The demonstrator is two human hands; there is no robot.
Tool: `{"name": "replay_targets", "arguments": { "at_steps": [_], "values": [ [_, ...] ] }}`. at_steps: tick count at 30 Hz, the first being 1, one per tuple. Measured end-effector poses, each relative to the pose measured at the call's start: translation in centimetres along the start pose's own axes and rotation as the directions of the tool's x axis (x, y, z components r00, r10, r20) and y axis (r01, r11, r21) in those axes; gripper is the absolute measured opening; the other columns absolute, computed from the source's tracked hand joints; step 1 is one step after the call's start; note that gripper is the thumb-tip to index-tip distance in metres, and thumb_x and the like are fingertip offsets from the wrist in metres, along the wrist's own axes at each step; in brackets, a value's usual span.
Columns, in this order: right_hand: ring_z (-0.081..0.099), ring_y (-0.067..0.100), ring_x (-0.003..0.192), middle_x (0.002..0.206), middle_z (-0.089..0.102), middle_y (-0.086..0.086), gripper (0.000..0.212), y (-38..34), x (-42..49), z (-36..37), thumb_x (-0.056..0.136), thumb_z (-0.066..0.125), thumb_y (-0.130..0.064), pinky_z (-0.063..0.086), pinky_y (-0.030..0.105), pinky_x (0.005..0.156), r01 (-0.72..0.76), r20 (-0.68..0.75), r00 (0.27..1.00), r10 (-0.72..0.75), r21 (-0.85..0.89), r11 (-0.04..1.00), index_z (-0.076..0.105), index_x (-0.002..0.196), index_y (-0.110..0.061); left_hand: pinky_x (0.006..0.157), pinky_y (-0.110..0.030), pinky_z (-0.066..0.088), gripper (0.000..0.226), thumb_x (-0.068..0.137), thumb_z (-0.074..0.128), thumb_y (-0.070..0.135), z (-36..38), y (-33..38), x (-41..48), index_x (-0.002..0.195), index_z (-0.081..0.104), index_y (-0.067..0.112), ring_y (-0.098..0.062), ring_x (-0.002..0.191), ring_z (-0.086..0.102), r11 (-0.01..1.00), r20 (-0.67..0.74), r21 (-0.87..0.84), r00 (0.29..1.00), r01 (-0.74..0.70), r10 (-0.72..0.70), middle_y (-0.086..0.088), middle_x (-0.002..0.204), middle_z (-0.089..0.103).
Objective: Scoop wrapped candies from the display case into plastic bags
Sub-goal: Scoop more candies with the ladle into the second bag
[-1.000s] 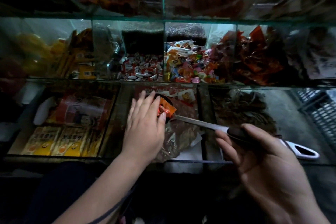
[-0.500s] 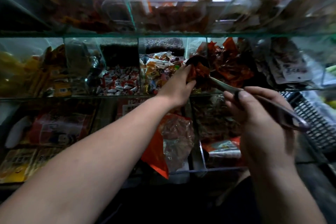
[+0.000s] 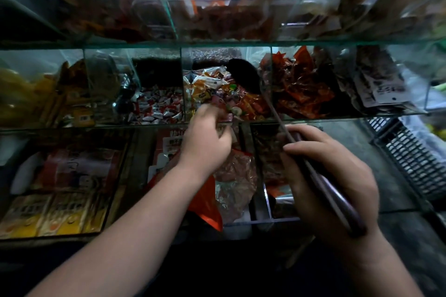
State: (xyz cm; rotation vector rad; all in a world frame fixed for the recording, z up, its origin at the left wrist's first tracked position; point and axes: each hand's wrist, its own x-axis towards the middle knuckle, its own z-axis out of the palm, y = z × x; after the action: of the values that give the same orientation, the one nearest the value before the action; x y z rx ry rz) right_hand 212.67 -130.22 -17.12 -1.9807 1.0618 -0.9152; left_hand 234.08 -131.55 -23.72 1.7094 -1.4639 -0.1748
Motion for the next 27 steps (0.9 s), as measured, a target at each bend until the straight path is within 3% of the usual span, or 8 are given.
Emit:
{"name": "replay_targets", "arguments": {
  "at_steps": [3, 7, 9, 11, 13, 15, 17, 27],
  "values": [
    [0.06, -0.013, 0.061, 0.106, 0.063, 0.001, 0.042, 0.7, 1.5, -2.0, 0.093, 0.054, 0.014, 0.039, -0.003, 0.059, -0.401, 0.435, 0.841, 0.321, 0.104, 0.91, 0.051, 0.13, -0.008, 0.089, -0.04, 0.048, 0.035, 0.083, 0.067, 0.052, -0.4, -1.4, -4.6, 0.091, 0.05, 0.022, -0.019, 0.105, 0.048, 0.962, 0.01, 0.235, 0.989, 0.138, -0.144, 0.001, 0.108, 0.05],
    [0.054, -0.012, 0.043, 0.139, 0.048, 0.028, 0.078, 0.3, 1.7, -1.2, 0.084, 0.073, 0.003, 0.042, 0.002, 0.055, -0.536, 0.529, 0.684, 0.501, -0.101, 0.838, 0.023, 0.142, 0.017, 0.108, -0.049, 0.039, 0.075, 0.076, 0.067, 0.066, 1.0, -3.0, -8.5, 0.129, 0.049, 0.015, -0.033, 0.136, 0.036, 0.81, 0.163, 0.484, 0.875, 0.332, -0.456, -0.012, 0.142, 0.044],
    [0.05, -0.013, 0.034, 0.113, 0.059, 0.027, 0.05, 0.9, 1.1, -1.1, 0.095, 0.046, 0.017, 0.042, 0.004, 0.055, -0.55, 0.516, 0.654, 0.553, -0.178, 0.816, 0.026, 0.141, 0.023, 0.096, -0.044, 0.049, 0.057, 0.077, 0.069, 0.052, 0.9, -3.7, -9.0, 0.12, 0.056, 0.016, -0.032, 0.121, 0.051, 0.807, 0.165, 0.465, 0.861, 0.363, -0.482, -0.01, 0.127, 0.056],
    [0.051, -0.012, 0.035, 0.066, 0.069, 0.01, 0.059, 1.4, -0.1, -1.8, 0.089, 0.068, 0.002, 0.043, 0.005, 0.055, -0.572, 0.611, 0.601, 0.515, -0.121, 0.811, 0.037, 0.136, 0.02, 0.078, -0.04, 0.056, 0.026, 0.078, 0.064, 0.038, 0.1, -4.5, -9.1, 0.096, 0.061, 0.02, -0.031, 0.094, 0.063, 0.828, 0.159, 0.392, 0.857, 0.401, -0.49, -0.005, 0.1, 0.065],
    [0.051, -0.014, 0.037, 0.069, 0.073, 0.023, 0.057, 0.5, -2.1, -1.9, 0.091, 0.067, 0.001, 0.042, 0.004, 0.057, -0.537, 0.669, 0.557, 0.492, -0.161, 0.828, 0.038, 0.136, 0.019, 0.061, -0.035, 0.052, 0.013, 0.078, 0.06, 0.032, -1.2, -5.3, -9.0, 0.075, 0.056, 0.019, -0.029, 0.072, 0.061, 0.834, 0.117, 0.327, 0.856, 0.445, -0.503, 0.0, 0.076, 0.065],
    [0.06, -0.017, 0.053, 0.114, 0.071, 0.032, 0.032, 0.4, -4.3, -0.7, 0.099, 0.054, 0.001, 0.045, 0.004, 0.064, -0.298, 0.485, 0.801, 0.351, -0.185, 0.937, 0.057, 0.128, 0.016, 0.05, -0.032, 0.041, 0.022, 0.079, 0.061, 0.029, -2.8, -6.1, -8.7, 0.065, 0.049, 0.017, -0.024, 0.058, 0.055, 0.838, 0.031, 0.279, 0.868, 0.469, -0.496, 0.001, 0.061, 0.058],
    [0.07, -0.008, 0.079, 0.102, 0.077, -0.006, 0.012, 0.3, -7.8, 1.2, 0.089, 0.07, -0.017, 0.052, 0.012, 0.076, 0.042, 0.024, 0.999, -0.038, -0.175, 0.984, 0.076, 0.099, -0.015, 0.051, -0.033, 0.042, 0.024, 0.082, 0.061, 0.026, -4.7, -7.0, -8.4, 0.067, 0.047, 0.015, -0.023, 0.056, 0.053, 0.847, -0.043, 0.238, 0.876, 0.476, -0.48, -0.003, 0.059, 0.056],
    [0.067, -0.006, 0.098, 0.103, 0.068, -0.021, 0.015, 2.3, -6.8, 11.8, 0.082, 0.075, -0.004, 0.045, 0.006, 0.089, 0.184, -0.047, 0.982, -0.183, 0.013, 0.983, 0.075, 0.092, -0.016, 0.04, -0.017, 0.031, 0.031, 0.095, 0.068, 0.026, -9.8, -10.7, -11.5, 0.074, 0.046, 0.023, -0.002, 0.054, 0.057, 0.856, -0.218, 0.179, 0.868, 0.485, -0.446, 0.008, 0.06, 0.057]
  ]
}}
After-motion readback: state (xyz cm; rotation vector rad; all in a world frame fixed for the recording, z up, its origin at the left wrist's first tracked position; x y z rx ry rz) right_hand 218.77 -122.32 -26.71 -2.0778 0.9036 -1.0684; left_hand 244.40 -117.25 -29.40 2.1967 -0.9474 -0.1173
